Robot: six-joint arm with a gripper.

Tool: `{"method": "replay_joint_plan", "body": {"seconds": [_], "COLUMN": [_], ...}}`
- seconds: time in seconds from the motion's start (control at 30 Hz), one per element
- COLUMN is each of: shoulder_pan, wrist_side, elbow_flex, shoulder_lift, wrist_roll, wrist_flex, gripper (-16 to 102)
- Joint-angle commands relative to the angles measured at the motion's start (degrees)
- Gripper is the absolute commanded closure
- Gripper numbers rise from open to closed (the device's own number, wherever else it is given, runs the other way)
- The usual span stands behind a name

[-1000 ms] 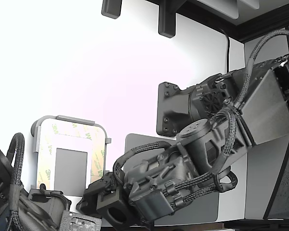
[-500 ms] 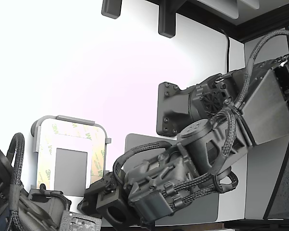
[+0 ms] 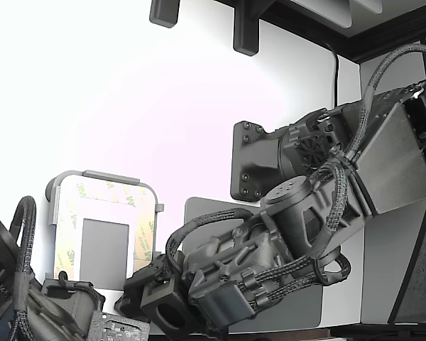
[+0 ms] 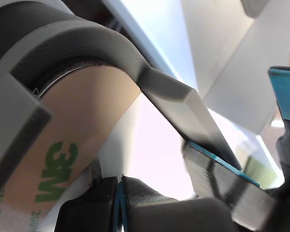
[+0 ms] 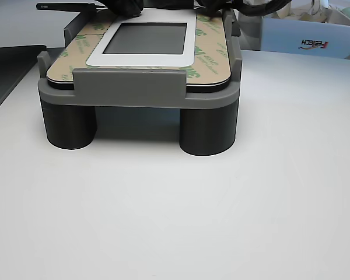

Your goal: Peel off protective film from adhesive tape.

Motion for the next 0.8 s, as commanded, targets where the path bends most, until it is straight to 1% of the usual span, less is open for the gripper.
{"method": "replay_joint_plan", "body": {"seconds": [0.0, 0.77], "shoulder_pan": [-0.26, 0.00], "wrist_side": [-0.44, 0.18], "elbow_flex": [-2.20, -3.52], "shoulder_lift": [0.88, 0.62], "wrist_roll": [0.35, -0.26], "wrist_flex": [-0.53, 0.79], "gripper": [97, 97]}}
